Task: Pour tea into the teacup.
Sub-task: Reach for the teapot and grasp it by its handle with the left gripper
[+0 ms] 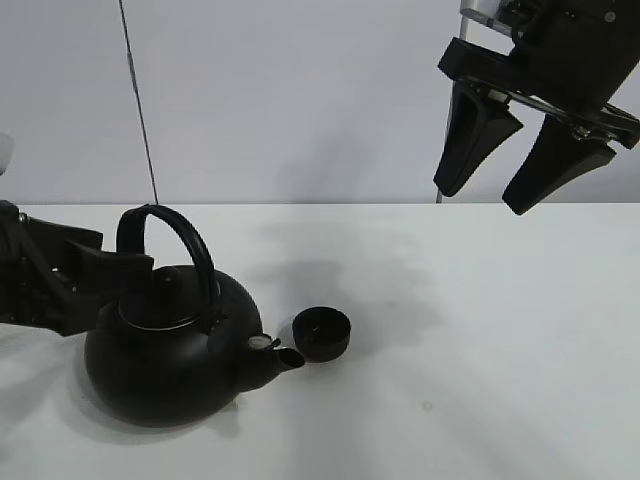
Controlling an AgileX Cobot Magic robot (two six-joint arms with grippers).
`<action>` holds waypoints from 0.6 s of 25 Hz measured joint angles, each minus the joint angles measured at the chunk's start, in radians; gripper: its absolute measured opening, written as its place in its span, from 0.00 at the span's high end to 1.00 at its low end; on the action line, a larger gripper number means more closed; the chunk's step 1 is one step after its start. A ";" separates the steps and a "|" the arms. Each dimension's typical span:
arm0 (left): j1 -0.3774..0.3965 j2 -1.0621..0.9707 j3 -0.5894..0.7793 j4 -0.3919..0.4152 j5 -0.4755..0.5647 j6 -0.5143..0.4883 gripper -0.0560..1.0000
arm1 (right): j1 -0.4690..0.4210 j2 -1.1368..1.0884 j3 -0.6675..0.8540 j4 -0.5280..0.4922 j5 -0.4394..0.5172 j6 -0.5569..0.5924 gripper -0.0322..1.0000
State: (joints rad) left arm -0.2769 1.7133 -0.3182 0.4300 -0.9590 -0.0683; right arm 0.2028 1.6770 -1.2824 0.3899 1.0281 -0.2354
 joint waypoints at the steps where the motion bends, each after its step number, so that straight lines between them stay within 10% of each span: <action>1: 0.000 0.012 -0.001 -0.010 -0.041 0.000 0.51 | 0.000 0.000 0.000 0.000 0.000 0.000 0.51; 15: 0.000 0.030 -0.036 -0.024 -0.095 0.027 0.51 | 0.000 0.000 0.000 0.000 0.001 0.003 0.51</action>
State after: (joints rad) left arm -0.2769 1.7430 -0.3547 0.4058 -1.0538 -0.0412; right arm 0.2028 1.6770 -1.2824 0.3899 1.0290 -0.2324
